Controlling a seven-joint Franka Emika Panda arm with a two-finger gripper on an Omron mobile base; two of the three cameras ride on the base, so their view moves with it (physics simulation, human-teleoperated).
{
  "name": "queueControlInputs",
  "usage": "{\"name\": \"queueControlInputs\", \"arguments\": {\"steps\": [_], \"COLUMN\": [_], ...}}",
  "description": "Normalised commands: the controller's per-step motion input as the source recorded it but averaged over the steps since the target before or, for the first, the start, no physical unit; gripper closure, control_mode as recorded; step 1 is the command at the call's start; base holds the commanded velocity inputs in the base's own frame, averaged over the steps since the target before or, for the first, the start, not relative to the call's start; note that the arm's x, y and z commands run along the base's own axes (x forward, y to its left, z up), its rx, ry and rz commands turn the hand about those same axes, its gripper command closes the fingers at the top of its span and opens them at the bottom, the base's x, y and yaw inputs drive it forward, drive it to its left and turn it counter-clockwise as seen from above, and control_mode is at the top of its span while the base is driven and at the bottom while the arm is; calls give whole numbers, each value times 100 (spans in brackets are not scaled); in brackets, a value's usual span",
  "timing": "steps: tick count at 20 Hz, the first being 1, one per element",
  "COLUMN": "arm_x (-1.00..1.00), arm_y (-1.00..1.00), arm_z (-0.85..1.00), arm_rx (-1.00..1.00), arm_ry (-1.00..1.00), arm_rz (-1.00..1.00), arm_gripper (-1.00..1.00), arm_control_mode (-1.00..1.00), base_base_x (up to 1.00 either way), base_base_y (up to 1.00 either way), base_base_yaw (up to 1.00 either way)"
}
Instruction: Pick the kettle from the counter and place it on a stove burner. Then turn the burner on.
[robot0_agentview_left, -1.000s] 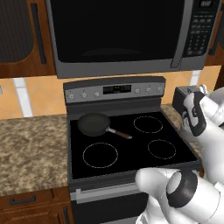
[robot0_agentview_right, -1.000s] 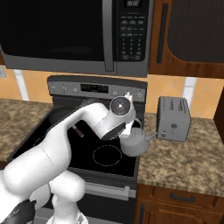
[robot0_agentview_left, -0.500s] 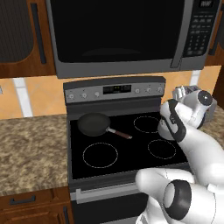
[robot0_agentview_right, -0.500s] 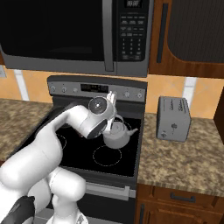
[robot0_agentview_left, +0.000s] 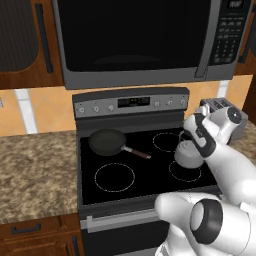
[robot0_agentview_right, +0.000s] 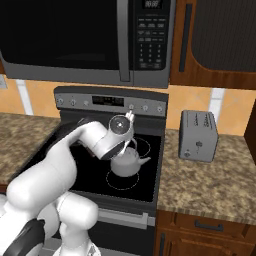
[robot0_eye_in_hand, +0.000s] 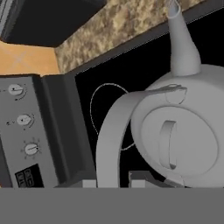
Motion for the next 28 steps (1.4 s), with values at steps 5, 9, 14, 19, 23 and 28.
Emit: {"name": "queueControlInputs", "arguments": {"steps": [5, 9, 14, 19, 23, 28], "arm_x": [2, 0, 0, 0, 0, 1], "arm_y": [5, 14, 10, 7, 4, -5], "arm_z": [-18, -17, -26, -36, -17, -2], "arm_rx": [25, 0, 0, -2, -9, -4], "arm_ry": [0, 0, 0, 0, -1, -1], "arm_rz": [1, 0, 0, 0, 0, 0], "arm_gripper": [100, 100, 100, 100, 100, 100], "arm_control_mode": [-100, -100, -100, -100, -100, -100], "base_base_x": [0, 0, 0, 0, 0, 0], "base_base_y": [0, 0, 0, 0, 0, 0], "base_base_yaw": [0, 0, 0, 0, 0, 0]}}
